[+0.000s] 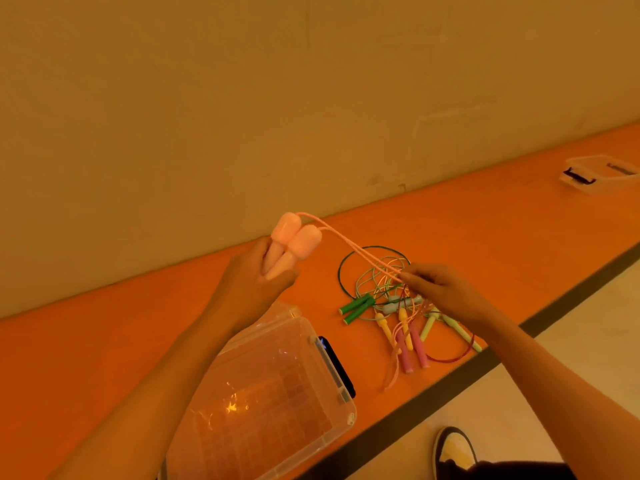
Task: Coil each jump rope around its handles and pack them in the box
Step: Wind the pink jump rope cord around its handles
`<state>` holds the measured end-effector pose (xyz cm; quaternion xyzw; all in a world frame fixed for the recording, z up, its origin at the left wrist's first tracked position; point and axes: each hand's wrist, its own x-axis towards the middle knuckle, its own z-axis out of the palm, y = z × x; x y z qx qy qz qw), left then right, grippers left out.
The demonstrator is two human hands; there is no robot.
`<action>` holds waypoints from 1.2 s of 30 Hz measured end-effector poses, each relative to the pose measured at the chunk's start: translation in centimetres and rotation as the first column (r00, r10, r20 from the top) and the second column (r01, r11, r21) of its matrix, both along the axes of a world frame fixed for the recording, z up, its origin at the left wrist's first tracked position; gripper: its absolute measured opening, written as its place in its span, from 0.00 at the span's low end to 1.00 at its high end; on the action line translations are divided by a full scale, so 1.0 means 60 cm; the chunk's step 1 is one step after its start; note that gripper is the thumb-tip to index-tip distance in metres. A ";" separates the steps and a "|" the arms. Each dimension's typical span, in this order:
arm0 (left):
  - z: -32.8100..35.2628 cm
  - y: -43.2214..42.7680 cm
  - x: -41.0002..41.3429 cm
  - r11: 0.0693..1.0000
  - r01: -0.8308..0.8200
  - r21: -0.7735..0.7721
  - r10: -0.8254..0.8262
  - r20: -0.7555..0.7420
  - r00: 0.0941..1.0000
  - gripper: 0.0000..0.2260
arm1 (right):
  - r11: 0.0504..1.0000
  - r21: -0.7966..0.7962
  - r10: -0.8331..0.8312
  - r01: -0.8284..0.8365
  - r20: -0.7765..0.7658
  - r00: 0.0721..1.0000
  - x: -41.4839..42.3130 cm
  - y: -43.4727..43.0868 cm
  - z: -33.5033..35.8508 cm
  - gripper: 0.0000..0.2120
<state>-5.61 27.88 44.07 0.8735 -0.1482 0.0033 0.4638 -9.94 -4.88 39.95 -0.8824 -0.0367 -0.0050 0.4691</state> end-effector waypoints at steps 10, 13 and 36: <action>-0.014 -0.056 -0.016 0.854 -0.065 -0.516 -0.068 -0.234 0.970 0.07 | 0.958 -0.095 0.267 -0.271 -0.052 0.962 -0.009 0.098 -0.045 0.13; -0.023 -0.073 -0.021 0.854 -0.030 -0.519 -0.122 -0.255 0.959 0.08 | 0.939 -0.109 0.317 -0.325 -0.084 0.945 -0.016 0.118 -0.056 0.14; -0.048 -0.030 0.033 0.980 -0.199 -0.001 0.198 -0.037 0.979 0.16 | 0.954 -0.221 0.203 -0.202 -0.017 0.979 -0.004 0.025 0.038 0.04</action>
